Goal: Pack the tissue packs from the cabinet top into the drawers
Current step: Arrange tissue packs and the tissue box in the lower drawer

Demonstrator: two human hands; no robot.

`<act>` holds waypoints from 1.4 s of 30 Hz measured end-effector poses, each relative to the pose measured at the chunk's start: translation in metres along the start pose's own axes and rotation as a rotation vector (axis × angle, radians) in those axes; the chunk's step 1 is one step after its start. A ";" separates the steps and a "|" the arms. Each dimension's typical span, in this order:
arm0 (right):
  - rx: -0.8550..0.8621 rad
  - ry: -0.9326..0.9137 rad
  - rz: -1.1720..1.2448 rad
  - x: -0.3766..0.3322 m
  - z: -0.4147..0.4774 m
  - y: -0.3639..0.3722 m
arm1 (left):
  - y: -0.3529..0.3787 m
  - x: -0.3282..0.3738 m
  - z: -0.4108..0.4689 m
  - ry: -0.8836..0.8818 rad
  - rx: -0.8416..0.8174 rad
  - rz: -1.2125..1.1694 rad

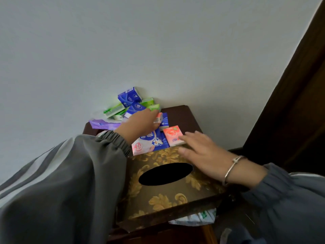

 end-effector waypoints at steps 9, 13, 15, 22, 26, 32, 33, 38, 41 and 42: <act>0.007 0.457 -0.069 0.023 0.097 -0.016 | -0.033 -0.036 -0.046 -0.185 0.392 -0.512; -0.231 0.604 -0.129 0.017 0.118 0.012 | -0.042 -0.057 -0.078 -0.327 0.414 -0.706; -0.287 0.633 -0.167 0.012 0.121 0.019 | -0.047 -0.069 -0.093 -0.449 0.418 -0.853; -0.028 0.677 0.040 0.007 0.109 0.016 | -0.050 -0.082 -0.135 -0.782 0.344 -1.349; 0.321 0.475 0.458 -0.021 0.092 -0.019 | -0.052 -0.067 -0.153 -0.811 0.303 -1.505; 0.078 0.146 0.436 -0.131 0.045 -0.006 | -0.064 -0.037 -0.177 -0.670 0.097 -1.684; 0.083 0.123 0.378 -0.143 0.040 -0.001 | -0.065 -0.037 -0.182 -0.643 0.079 -1.756; 0.051 0.007 0.182 -0.175 0.022 0.024 | -0.070 -0.050 -0.212 -0.609 0.054 -1.857; -0.051 0.012 0.319 -0.181 0.020 0.043 | -0.061 -0.060 -0.228 -0.633 0.124 -1.825; -0.073 0.036 0.395 -0.179 0.020 0.047 | -0.058 -0.064 -0.231 -0.653 0.174 -1.832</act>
Point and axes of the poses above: each hand's wrist, its own z-axis towards the middle knuckle, its own y-axis out of the palm, x = y × z, the point moved 2 cm from there along z, towards the middle knuckle, and after that the axes turned 10 degrees about x, right-handed, at the moved point
